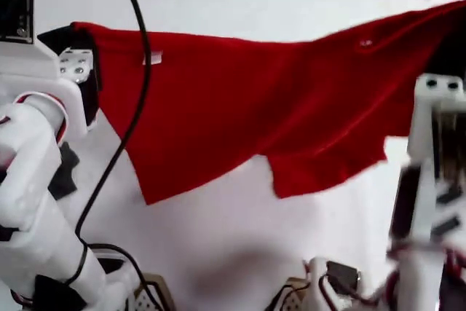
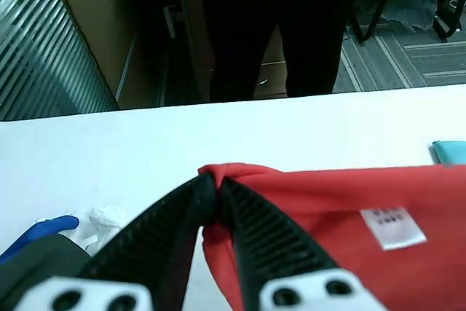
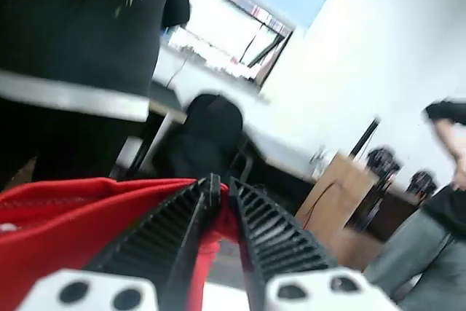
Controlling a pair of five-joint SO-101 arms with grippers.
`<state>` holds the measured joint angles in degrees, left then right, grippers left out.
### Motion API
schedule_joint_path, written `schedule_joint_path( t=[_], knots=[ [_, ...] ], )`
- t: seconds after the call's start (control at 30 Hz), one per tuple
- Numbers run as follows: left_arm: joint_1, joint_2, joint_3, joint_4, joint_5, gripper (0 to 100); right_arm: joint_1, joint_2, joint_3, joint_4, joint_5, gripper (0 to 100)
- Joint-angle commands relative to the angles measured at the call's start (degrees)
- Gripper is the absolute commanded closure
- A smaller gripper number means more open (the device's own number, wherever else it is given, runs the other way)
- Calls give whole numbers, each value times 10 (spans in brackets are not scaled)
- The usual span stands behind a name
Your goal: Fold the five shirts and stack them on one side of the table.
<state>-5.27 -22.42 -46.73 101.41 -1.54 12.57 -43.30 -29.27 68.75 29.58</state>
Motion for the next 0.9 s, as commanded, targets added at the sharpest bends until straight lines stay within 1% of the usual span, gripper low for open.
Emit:
schedule_joint_path(
  t=[0.0,0.2,0.37,0.57,0.87],
  knots=[
    [-6,-30,-7,9,-3,976,0,-30,-20,18,1,981],
    [-6,-95,-7,4,-4,976,-1,-52,-18,28,1,981],
    [-6,-121,-7,-9,-5,976,-1,-53,-20,29,-4,981],
    [-6,-120,-2,-15,-5,976,4,-52,-22,-27,1,981],
    [-6,-120,-1,-14,-5,976,4,6,-8,-60,2,981]
  ],
)
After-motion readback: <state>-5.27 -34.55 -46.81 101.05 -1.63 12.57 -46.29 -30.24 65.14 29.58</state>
